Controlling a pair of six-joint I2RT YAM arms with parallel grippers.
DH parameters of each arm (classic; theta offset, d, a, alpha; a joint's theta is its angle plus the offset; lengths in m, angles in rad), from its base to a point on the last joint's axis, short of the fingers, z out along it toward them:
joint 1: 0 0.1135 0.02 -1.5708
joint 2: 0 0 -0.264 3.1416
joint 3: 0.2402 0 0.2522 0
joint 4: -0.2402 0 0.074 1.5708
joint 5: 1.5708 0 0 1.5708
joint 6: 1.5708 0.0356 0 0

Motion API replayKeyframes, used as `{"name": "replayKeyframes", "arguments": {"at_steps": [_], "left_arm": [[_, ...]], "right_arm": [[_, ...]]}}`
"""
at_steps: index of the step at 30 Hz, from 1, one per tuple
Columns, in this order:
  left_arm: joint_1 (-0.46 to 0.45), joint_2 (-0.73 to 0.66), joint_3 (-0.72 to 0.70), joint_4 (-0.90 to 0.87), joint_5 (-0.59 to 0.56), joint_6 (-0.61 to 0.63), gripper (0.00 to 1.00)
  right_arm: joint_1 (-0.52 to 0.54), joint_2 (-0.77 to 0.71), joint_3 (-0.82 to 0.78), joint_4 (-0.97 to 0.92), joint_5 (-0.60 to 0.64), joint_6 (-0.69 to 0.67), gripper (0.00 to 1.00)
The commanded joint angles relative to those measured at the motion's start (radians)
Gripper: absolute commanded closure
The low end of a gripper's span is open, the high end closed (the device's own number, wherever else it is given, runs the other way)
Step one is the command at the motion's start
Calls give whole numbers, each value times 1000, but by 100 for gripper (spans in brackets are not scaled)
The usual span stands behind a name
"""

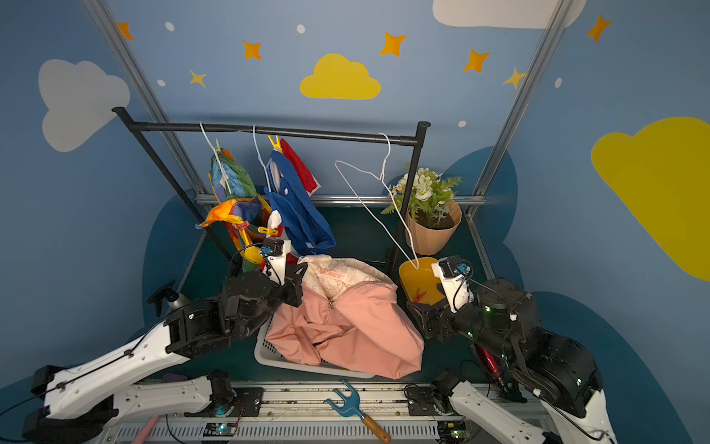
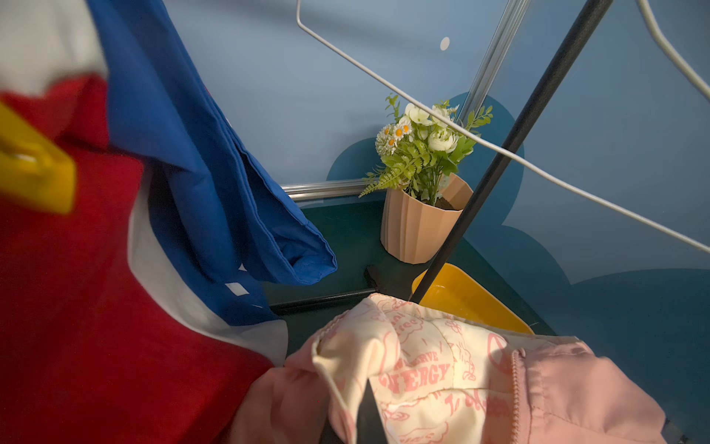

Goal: Remove the clothespins securing jackets to the hanger
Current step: Place the jacket in the basket.

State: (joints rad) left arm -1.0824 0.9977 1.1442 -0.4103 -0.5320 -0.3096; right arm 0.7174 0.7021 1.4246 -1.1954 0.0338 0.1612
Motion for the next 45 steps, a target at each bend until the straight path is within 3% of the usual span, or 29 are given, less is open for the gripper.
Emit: {"name": "replayKeyframes", "arguments": {"at_steps": [1, 7, 11, 17, 20, 21, 26, 31, 38, 45], "left_arm": [[6, -11, 34, 11, -11, 12, 96], [4, -6, 36, 16, 17, 13, 96], [4, -18, 31, 21, 26, 13, 96], [-5, -34, 30, 52, 42, 37, 96], [-15, -31, 23, 105, 65, 73, 96], [-22, -30, 23, 125, 79, 85, 96], [-103, -16, 29, 186, 122, 165, 96], [-212, -32, -5, 179, 65, 194, 96], [-335, -73, -170, 132, -111, 43, 96], [-355, -76, -287, 101, -171, -196, 96]], "right_arm": [[6, -26, -84, -22, -89, 66, 13], [7, -30, -258, 112, -143, 77, 13], [11, 12, -372, 280, -273, 107, 18], [86, 67, -431, 436, -281, 140, 58], [171, 127, -413, 502, -276, 163, 96], [218, 151, -400, 528, -246, 166, 100], [412, 282, -261, 693, -90, 133, 100], [477, 378, -205, 910, -3, 104, 100], [471, 485, -355, 1059, 131, 132, 100], [446, 492, -513, 1213, 198, 178, 100]]}}
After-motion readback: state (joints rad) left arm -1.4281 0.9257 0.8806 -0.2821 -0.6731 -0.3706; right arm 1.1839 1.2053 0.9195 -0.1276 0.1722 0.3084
